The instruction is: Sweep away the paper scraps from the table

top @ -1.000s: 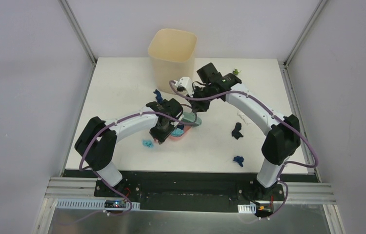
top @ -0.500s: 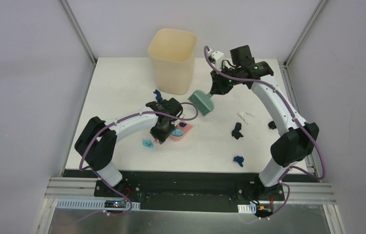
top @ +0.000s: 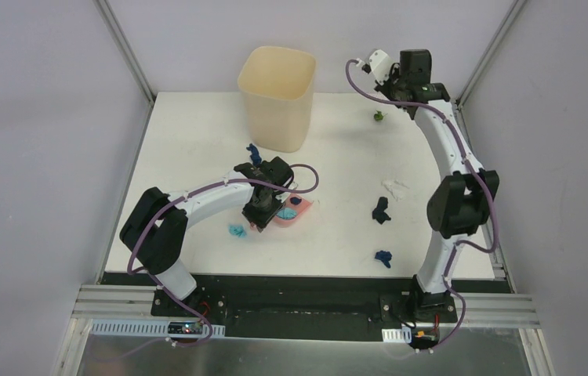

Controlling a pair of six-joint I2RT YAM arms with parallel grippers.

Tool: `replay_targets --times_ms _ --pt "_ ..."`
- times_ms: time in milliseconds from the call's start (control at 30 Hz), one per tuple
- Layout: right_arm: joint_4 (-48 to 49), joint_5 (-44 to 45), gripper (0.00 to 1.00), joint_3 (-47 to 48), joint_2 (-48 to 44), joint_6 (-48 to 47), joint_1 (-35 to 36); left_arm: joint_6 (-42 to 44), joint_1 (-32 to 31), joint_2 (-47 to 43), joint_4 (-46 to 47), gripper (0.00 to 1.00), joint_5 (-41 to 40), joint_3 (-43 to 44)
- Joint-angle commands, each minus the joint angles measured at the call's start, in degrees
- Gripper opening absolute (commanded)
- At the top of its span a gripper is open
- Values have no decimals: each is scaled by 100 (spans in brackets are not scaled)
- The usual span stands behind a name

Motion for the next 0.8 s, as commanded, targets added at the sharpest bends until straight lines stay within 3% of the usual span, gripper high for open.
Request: replay_targets --times_ms 0,133,300,467,667,767 --pt "1048 721 0 823 883 -952 12 7 -21 -128 24 0 214 65" --pt "1028 862 0 1421 1756 -1215 -35 19 -43 -186 70 0 226 46" --pt "964 726 0 1511 2152 -1280 33 17 -69 -141 59 0 226 55" --pt "-220 -328 0 1505 1988 -727 109 24 -69 -34 31 0 226 91" --pt "-1219 -1224 0 417 1069 139 639 25 -75 -63 39 0 226 77" --pt "-1694 -1822 0 334 941 933 801 25 -78 1 27 0 340 96"
